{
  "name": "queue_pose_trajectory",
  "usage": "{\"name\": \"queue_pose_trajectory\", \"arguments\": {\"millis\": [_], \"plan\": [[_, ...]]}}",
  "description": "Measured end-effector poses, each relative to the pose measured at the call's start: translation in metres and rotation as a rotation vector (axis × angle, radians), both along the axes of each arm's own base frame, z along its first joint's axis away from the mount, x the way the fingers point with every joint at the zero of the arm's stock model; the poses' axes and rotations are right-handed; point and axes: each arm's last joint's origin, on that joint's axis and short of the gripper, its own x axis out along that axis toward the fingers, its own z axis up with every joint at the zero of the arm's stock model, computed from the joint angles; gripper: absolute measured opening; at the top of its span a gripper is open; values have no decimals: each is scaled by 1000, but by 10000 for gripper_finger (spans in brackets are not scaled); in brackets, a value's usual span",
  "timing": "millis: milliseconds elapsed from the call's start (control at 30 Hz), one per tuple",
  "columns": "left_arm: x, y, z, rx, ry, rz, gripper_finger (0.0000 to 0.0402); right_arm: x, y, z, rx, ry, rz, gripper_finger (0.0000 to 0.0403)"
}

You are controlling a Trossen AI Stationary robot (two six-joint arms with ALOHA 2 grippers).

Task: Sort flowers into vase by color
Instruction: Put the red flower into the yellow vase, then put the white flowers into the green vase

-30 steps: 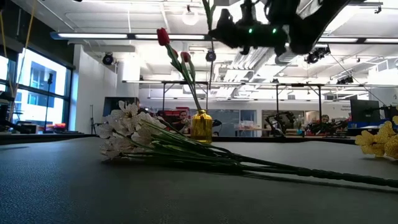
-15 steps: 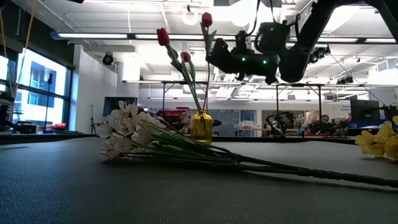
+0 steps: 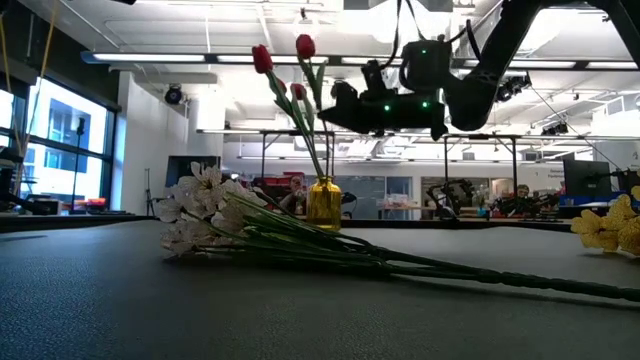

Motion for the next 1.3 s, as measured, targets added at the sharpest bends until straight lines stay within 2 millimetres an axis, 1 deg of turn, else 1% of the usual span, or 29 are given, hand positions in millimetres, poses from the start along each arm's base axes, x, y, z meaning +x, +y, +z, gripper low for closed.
{"name": "queue_pose_trajectory", "arguments": {"millis": [167,267,367,633,767,867,1033,1100,1167,1300], "plan": [[0,0,0,0,0,0,170,0,-1,-7,33,63,-16,1],[0,0,0,0,0,0,170,0,-1,-10,46,94,-19,15],[0,0,0,0,-1,1,170,0,-1,-12,53,109,-19,48],[0,0,0,-1,-1,1,170,0,-1,-13,91,109,-18,166],[0,0,0,-4,-4,2,170,-1,0,-10,87,114,-18,205],[0,0,0,-5,-4,2,170,-4,1,0,104,107,-24,218],[0,0,0,-10,-7,5,170,-14,10,27,113,135,-40,220],[0,0,0,-13,-7,7,170,-18,20,39,102,165,-44,220],[0,0,0,-18,-10,9,170,-22,34,51,79,202,-35,220],[1,-1,0,-18,-12,15,170,-27,74,72,28,240,23,220]]}}
